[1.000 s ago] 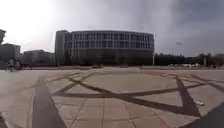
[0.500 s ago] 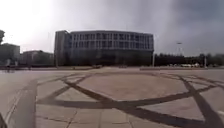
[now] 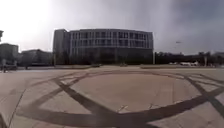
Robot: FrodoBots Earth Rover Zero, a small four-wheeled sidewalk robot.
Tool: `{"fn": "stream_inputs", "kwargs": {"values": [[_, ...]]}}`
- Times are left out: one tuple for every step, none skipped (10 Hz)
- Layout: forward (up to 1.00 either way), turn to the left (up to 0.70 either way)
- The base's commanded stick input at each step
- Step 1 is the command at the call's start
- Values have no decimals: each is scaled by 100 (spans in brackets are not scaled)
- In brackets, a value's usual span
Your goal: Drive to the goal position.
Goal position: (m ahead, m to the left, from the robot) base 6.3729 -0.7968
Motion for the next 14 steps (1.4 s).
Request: {"fn": "stream_inputs", "kwargs": {"values": [[100, 0], [100, 0], [100, 0], [100, 0], [100, 0], [100, 0], [100, 0], [100, 0], [100, 0], [100, 0], [100, 0], [100, 16], [100, 38], [100, 24]]}}
